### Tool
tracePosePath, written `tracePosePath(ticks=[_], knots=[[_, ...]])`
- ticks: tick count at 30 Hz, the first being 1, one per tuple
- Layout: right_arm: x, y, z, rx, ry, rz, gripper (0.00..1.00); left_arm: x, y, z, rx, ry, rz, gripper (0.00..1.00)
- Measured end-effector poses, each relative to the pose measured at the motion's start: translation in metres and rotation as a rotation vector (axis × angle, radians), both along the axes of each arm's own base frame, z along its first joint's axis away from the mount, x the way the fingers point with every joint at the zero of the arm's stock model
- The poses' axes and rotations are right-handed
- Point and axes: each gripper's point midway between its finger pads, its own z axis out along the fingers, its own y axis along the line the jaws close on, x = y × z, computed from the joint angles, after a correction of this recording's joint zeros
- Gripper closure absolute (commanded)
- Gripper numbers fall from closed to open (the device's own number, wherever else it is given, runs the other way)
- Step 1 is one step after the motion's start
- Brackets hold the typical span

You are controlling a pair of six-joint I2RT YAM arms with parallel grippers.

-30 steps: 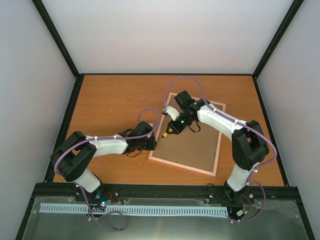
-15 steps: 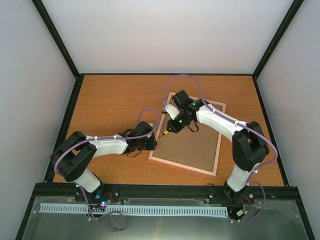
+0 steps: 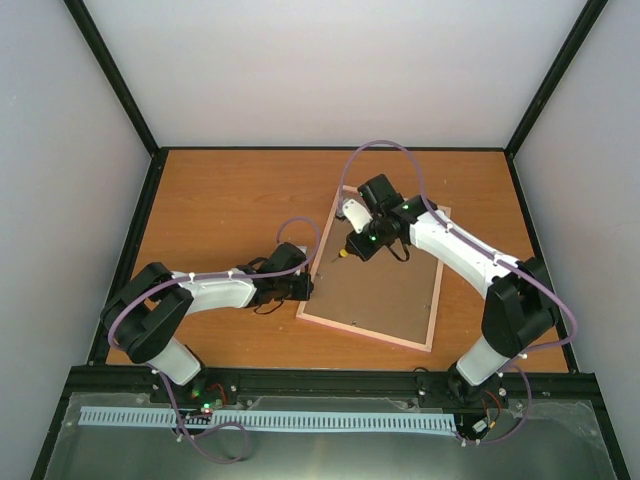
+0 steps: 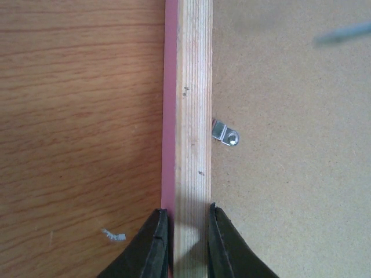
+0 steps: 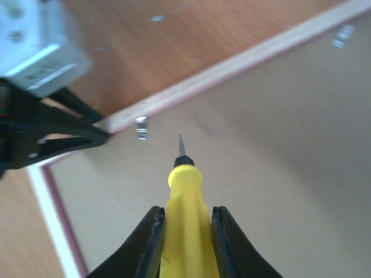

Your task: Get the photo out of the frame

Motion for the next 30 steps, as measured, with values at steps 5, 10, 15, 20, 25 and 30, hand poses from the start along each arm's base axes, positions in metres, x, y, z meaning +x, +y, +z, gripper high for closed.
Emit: tracePosePath(ticks=[5,10,15,20,25,30], knots=[[-0.024,0.022,0.0,0.077,0.061,0.114,0.97,0.0,0.0,0.0,0.001,0.001,0.0,0.99],[-0.031,0.032,-0.011,0.095,0.115,0.152,0.97,0.0,0.0,0.0,0.001,0.001,-0.001,0.99],[-0.031,0.037,-0.029,0.08,0.163,0.158,0.97,0.0,0.0,0.0,0.001,0.001,-0.001,0.99],[-0.028,0.04,-0.028,0.081,0.155,0.157,0.97,0.0,0.0,0.0,0.0,0.002,-0.001,0.99],[-0.025,0.041,-0.028,0.054,0.132,0.138,0.97,0.0,0.0,0.0,0.0,0.002,-0.001,0.99],[-0.023,0.046,-0.026,0.009,0.084,0.121,0.97,0.0,0.0,0.0,0.0,0.002,-0.001,0.99]])
